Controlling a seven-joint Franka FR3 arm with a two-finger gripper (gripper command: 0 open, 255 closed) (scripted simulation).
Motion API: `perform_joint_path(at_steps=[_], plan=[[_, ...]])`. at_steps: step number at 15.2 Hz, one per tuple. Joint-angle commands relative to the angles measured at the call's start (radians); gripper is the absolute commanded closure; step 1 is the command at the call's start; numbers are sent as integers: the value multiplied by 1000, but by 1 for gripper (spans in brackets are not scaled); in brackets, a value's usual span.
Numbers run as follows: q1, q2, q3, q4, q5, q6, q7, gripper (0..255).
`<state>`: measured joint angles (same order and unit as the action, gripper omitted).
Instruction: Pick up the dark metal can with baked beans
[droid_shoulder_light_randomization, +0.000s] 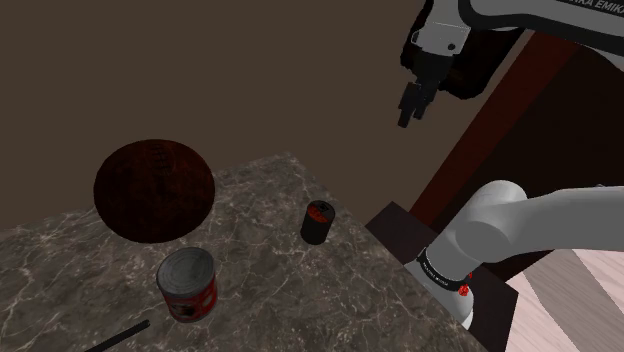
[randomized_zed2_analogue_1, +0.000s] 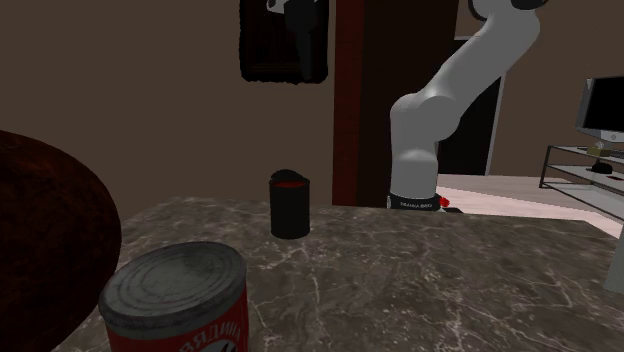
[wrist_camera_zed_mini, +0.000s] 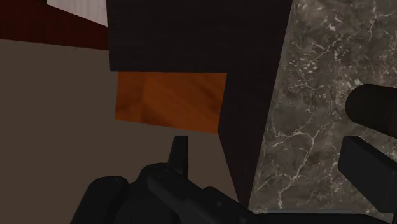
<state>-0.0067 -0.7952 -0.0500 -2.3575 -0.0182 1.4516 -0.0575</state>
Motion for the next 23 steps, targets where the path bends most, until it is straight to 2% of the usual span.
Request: perform_joint_path(at_steps=[1,7,12,18,23], plan=[[0,0,0,0,0,0,0,0],[-7,-76,155,-149,127,108,271,0],[-5,-76,304,-225,242,222,495,0],[-17,11,500,-251,363,389,760,0],[-67,152,675,-217,417,545,986,0]])
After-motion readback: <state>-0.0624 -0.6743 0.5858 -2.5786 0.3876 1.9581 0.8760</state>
